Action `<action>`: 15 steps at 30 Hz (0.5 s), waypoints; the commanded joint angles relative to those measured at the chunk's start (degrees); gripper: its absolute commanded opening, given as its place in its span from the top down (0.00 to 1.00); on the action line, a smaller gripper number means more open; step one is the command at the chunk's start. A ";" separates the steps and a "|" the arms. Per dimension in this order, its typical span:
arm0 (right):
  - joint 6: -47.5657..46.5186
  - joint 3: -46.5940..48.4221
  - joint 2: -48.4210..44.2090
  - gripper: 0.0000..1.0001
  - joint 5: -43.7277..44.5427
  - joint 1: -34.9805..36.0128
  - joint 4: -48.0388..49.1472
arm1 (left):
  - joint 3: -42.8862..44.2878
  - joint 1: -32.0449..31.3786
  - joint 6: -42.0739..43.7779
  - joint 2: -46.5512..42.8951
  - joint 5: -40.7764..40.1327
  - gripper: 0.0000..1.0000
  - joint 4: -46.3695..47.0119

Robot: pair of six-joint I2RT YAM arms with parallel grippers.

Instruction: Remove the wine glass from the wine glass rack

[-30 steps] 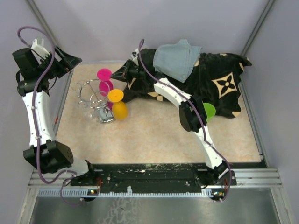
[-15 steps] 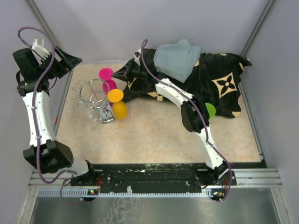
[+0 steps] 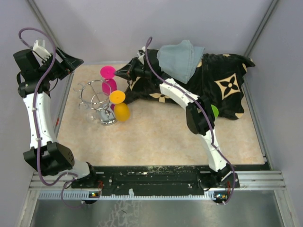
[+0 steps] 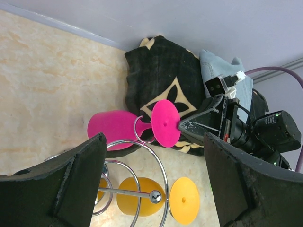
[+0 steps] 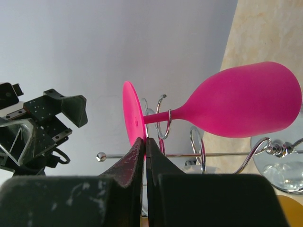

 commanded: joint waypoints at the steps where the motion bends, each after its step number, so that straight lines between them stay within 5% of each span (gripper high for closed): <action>1: -0.06 -0.66 -5.53 1.00 1.45 -1.18 3.39 | -0.23 -0.24 -0.28 -0.50 0.88 0.13 1.53; 15: 1.71 10.93 2.51 1.00 0.33 -0.81 1.46 | -0.96 -0.22 -0.56 -1.16 1.40 0.13 1.65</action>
